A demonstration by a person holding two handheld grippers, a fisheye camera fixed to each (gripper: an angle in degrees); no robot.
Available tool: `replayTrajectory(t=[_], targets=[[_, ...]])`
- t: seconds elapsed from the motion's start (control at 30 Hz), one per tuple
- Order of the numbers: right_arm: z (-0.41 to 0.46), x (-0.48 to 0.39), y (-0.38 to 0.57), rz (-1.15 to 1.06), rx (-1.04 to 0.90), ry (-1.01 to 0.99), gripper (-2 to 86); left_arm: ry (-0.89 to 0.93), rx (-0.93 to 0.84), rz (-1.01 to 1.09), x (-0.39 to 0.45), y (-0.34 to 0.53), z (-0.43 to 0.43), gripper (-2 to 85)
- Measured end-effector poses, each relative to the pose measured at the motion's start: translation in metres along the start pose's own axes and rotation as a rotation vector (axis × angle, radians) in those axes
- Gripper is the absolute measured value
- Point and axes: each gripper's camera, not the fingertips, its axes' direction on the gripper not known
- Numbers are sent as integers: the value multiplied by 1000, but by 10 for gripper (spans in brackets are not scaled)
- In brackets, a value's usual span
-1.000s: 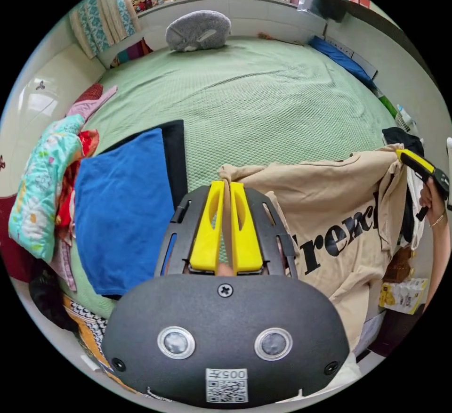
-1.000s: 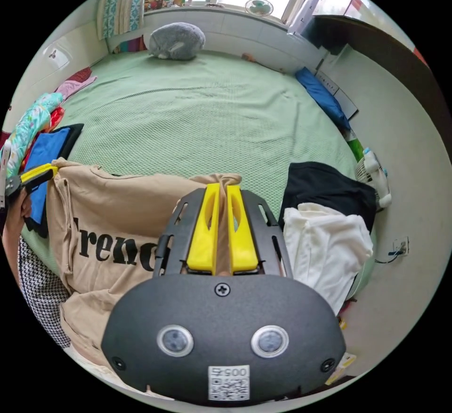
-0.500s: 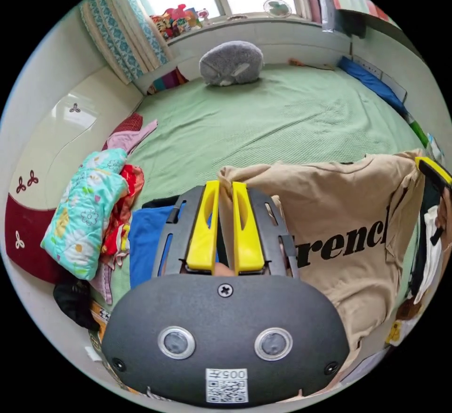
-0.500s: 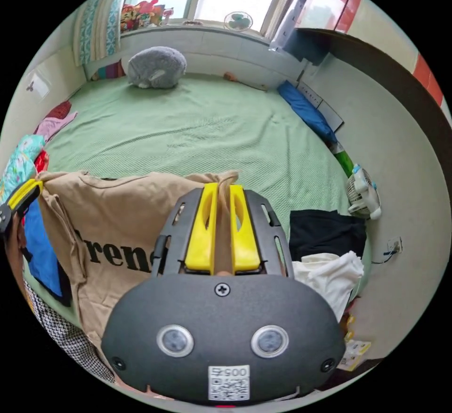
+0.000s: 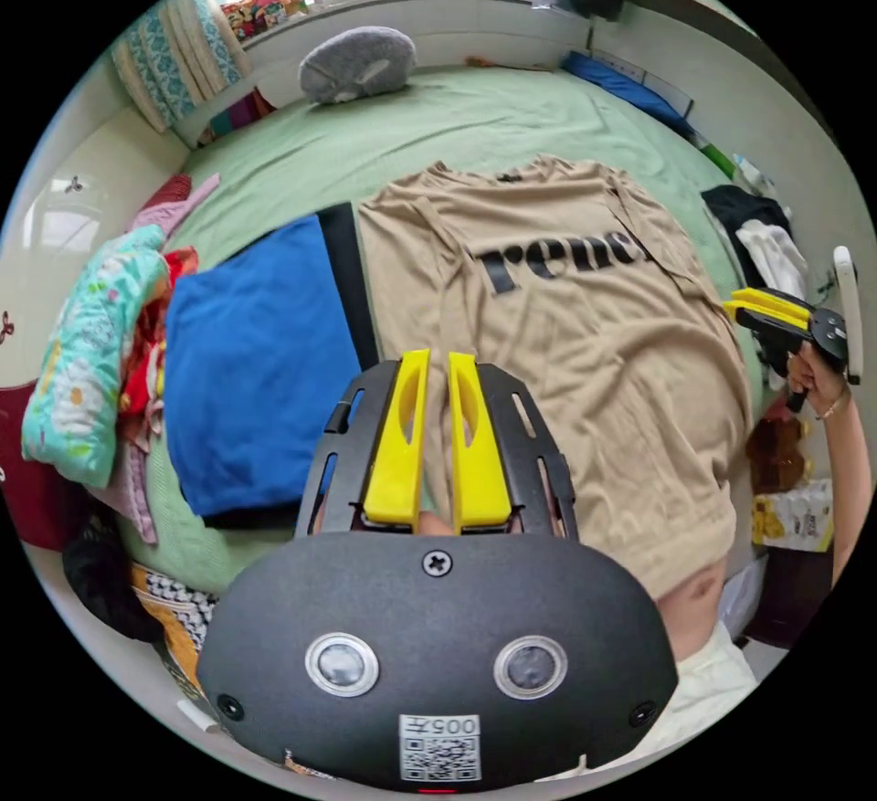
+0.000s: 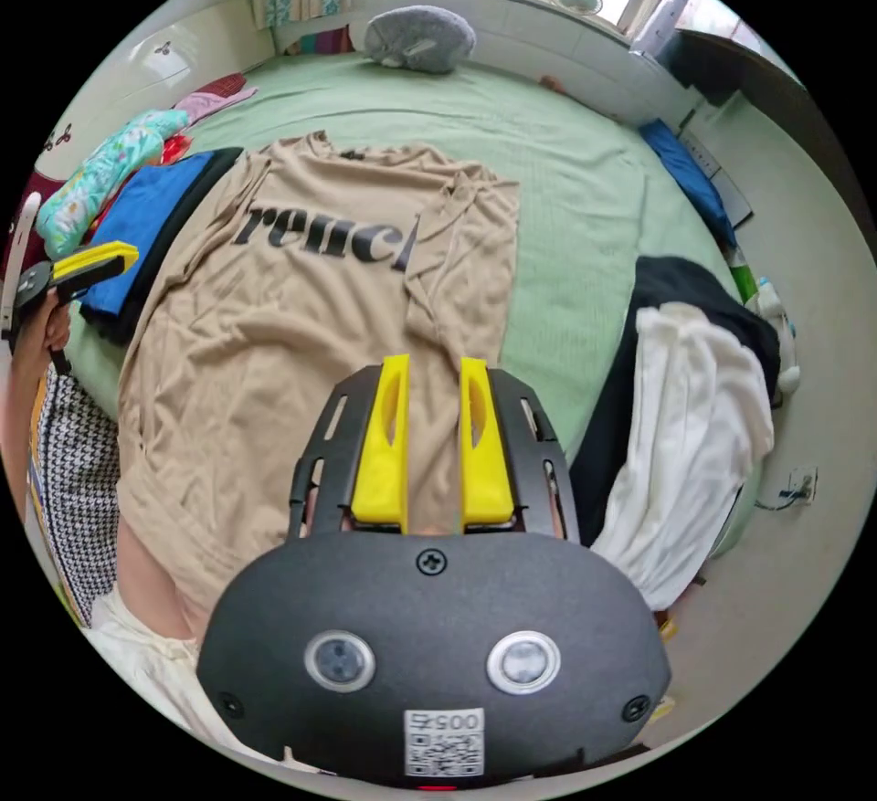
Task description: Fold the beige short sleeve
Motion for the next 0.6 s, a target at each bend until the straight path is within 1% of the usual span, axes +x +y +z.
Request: replayTrajectory(t=[0.13, 0.23, 0.3, 0.33, 0.37, 0.4, 0.43, 0.5, 0.6], targets=[[5, 10, 46, 93, -26, -78, 43, 74, -74, -42, 8, 47, 17, 44], [4, 6, 64, 127, -2, -95, 40, 114, -87, -65, 15, 66, 26, 32], [7, -2, 69, 97, 9, -75, 37, 107, -122, -66, 20, 73, 34, 22], [13, -7, 70, 96, -29, -54, 33, 89, -155, -70, 23, 77, 41, 16], [22, -9, 72, 103, -77, -25, 28, 73, -112, -49, 25, 82, 40, 10], [24, -10, 73, 104, -69, -18, 26, 67, -97, -47, 25, 85, 39, 7], [23, -10, 76, 121, -46, -18, 21, 57, -109, -65, 25, 88, 38, 3], [23, -4, 79, 171, -72, -37, 12, 37, -131, -52, 26, 91, 36, -1], [25, -3, 87, 115, -85, -13, -8, 4, -169, -21, 24, 96, 34, -4]])
